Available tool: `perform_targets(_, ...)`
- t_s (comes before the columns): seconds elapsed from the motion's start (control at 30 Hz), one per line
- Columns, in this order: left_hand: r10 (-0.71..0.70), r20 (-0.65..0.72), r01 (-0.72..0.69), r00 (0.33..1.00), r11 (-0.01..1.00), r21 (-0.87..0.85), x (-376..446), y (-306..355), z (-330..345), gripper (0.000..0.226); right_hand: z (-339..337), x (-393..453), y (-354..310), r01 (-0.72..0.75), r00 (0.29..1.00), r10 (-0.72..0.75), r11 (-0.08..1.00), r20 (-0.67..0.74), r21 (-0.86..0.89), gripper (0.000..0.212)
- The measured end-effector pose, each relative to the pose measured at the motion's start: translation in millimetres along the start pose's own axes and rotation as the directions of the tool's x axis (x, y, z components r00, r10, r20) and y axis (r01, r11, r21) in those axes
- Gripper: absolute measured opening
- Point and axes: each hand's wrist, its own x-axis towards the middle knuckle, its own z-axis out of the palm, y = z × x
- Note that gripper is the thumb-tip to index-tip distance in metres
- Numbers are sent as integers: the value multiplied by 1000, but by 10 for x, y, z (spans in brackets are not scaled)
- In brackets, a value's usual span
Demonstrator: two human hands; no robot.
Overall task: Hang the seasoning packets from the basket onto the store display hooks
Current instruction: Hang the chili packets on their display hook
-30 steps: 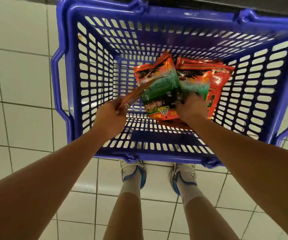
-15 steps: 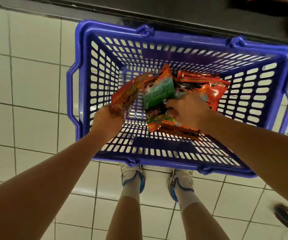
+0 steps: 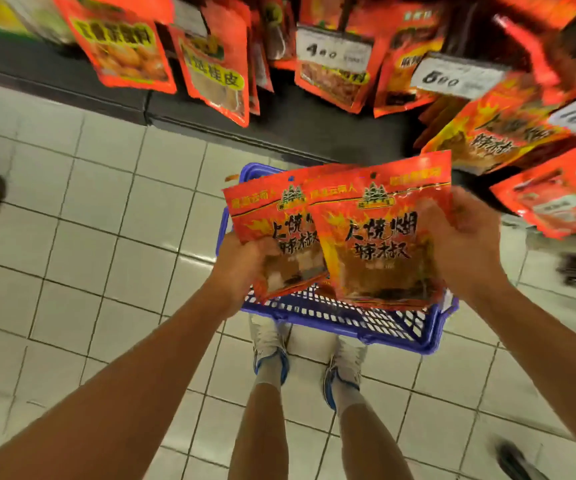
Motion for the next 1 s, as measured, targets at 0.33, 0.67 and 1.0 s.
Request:
perform_targets(0.33, 384, -71, -388, 921, 919, -64, -2292, 2006, 116, 12, -1170, -596, -2904, 172, 983, -154, 965, -102, 197, 15)
perform_targets(0.67, 703, -6, -698, 711, 705, -128, -4196, 3979, -53, 10, -2364, -1649, -5223, 428, 779, -399, 902, -483, -56, 30)
perform_targets(1.0, 904, 130, -902, 407, 420, -100, -5438, 5236, -70, 44, -3273, -2238, -6670, 646, 580, -482, 763, -657, 11, 16)
